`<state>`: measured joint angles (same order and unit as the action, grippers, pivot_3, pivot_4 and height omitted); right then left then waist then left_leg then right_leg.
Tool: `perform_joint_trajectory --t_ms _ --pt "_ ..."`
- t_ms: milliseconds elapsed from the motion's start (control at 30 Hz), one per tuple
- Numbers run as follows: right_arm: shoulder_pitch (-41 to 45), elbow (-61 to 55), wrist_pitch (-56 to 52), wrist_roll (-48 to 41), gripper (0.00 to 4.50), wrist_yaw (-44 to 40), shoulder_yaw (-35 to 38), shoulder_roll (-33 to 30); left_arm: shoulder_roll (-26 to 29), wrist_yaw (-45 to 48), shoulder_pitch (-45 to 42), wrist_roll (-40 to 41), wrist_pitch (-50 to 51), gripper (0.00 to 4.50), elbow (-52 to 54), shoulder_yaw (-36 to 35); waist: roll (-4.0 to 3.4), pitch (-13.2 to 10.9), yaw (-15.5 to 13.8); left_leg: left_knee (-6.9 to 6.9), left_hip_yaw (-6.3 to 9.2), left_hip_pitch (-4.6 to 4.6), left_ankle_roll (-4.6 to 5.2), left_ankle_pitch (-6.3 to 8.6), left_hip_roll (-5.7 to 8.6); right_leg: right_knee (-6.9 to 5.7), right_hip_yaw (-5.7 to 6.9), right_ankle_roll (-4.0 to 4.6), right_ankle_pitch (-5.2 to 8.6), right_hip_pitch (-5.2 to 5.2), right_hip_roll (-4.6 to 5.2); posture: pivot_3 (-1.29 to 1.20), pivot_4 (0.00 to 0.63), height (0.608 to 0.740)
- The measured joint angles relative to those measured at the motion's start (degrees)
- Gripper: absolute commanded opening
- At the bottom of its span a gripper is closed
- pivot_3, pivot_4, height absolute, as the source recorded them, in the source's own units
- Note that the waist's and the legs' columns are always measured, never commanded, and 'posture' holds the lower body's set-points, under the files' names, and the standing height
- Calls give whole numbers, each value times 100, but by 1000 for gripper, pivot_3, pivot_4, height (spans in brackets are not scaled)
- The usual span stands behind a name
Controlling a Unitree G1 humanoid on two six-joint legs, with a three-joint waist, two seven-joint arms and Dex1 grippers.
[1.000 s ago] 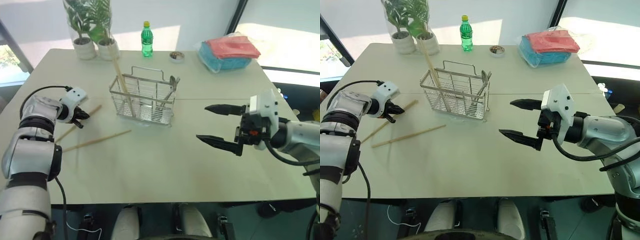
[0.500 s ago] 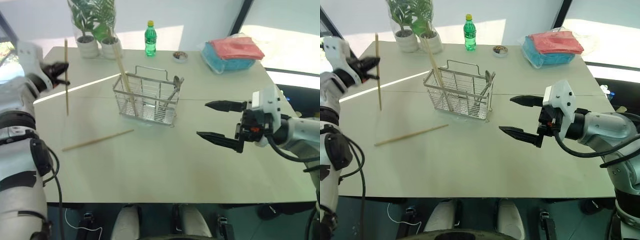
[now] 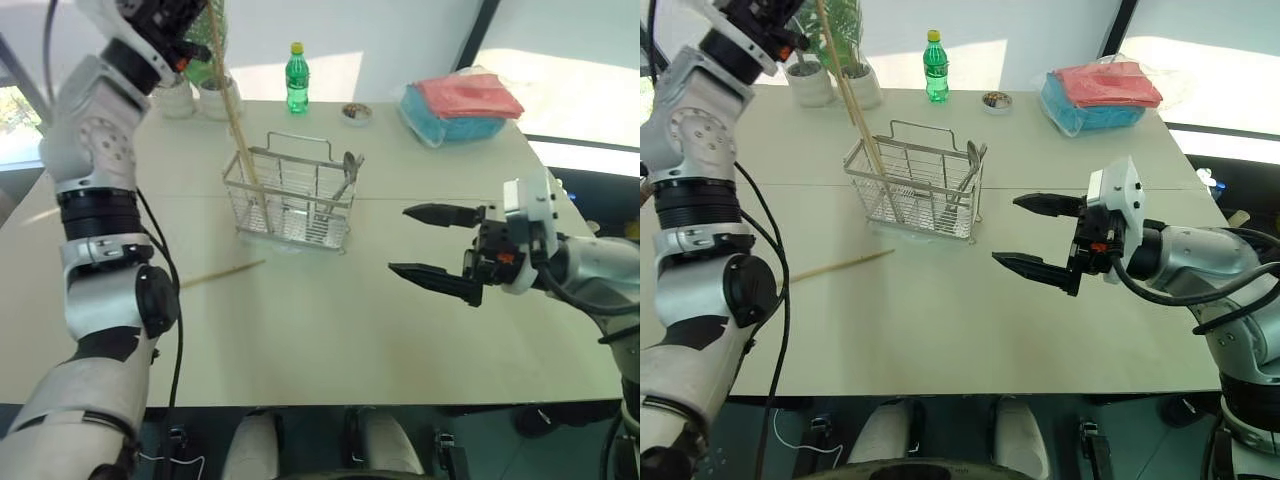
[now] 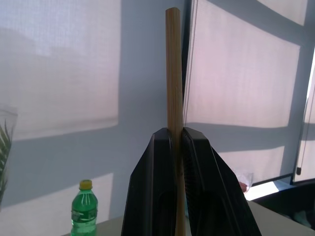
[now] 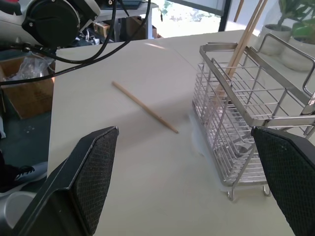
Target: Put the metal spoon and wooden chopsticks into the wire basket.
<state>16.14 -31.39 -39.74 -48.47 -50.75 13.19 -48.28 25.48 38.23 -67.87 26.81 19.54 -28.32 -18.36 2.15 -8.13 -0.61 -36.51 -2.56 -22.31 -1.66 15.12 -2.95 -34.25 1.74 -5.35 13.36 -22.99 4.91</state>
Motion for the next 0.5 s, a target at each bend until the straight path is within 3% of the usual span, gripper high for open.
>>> perform_joint_trajectory --t_ms 333,367,400,500 --pt "9 -6 -35 -138 4500 335 -13 70 -365 -121 1265 -260 -212 34 342 422 -2 1 -14 -1 4 0 0 0 0 4 0 1 1 7 1 0 150 723" --pt "10 -5 -39 -145 4500 362 -13 71 -433 -142 1392 -259 -227 808 390 447 -2 1 -20 -2 6 0 0 0 1 4 0 2 1 8 1 0 150 723" --pt "16 -5 -44 -159 4500 392 -13 71 -500 -194 1482 -255 -222 1078 396 460 -2 0 -24 -6 8 -3 0 0 1 4 1 2 1 8 0 0 150 723" --pt "83 7 -49 -186 4500 443 -14 73 -576 -300 1577 -234 -120 2610 499 461 -2 0 -14 -11 9 -5 0 0 1 5 1 3 1 8 0 0 150 723"
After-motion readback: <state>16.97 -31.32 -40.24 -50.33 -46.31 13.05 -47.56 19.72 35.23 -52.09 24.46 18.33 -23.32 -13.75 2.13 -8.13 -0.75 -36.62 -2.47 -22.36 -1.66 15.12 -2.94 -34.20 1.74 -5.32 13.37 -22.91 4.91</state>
